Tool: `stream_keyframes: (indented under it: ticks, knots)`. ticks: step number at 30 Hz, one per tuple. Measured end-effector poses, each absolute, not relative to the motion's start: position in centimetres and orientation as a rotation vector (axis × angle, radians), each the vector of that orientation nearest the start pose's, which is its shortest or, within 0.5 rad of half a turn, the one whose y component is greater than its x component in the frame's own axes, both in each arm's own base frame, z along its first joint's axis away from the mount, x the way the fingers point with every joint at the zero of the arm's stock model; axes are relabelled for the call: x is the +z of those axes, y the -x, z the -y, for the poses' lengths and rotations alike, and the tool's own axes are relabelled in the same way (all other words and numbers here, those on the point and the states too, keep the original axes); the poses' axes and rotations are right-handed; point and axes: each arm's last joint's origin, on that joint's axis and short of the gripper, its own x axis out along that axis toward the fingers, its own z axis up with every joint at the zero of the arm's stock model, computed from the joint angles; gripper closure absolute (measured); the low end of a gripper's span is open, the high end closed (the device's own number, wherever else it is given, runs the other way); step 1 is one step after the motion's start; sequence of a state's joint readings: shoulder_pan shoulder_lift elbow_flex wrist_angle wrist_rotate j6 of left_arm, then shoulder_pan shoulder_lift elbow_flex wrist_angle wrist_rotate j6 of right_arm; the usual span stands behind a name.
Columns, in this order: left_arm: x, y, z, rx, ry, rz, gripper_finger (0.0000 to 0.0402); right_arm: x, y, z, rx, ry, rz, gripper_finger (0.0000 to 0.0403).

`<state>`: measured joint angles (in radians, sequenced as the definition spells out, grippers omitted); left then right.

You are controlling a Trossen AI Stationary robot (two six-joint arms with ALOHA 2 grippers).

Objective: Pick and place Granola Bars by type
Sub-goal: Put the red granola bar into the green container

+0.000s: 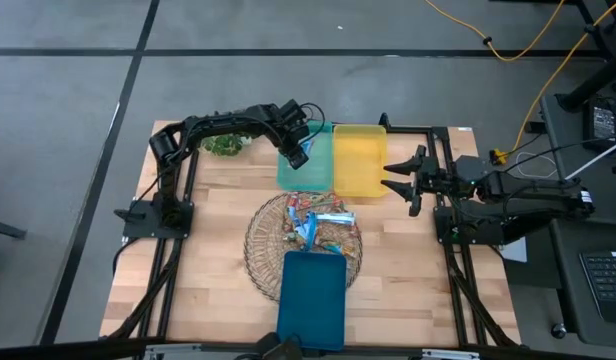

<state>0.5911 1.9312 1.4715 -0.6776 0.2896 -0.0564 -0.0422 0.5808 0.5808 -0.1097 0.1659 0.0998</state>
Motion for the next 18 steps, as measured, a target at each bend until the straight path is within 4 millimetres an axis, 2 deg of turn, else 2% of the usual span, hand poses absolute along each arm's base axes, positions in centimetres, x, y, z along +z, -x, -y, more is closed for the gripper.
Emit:
stream_keyframes:
  ticks: [10,13,18]
  knots:
    - [20.72,-33.65,-20.90,0.293,0.494,-1.078,0.0364,29.78,-13.97,1.07,-0.213,-0.091,-0.099,0.0207]
    - [20.73,-33.74,-20.76,0.291,0.490,-1.080,0.0344,29.78,-13.97,1.06,-0.213,-0.091,-0.099,0.0207]
    - [20.70,-33.82,-20.65,0.317,0.466,-1.090,0.0288,29.78,-13.97,1.07,-0.213,-0.090,-0.099,0.0207]
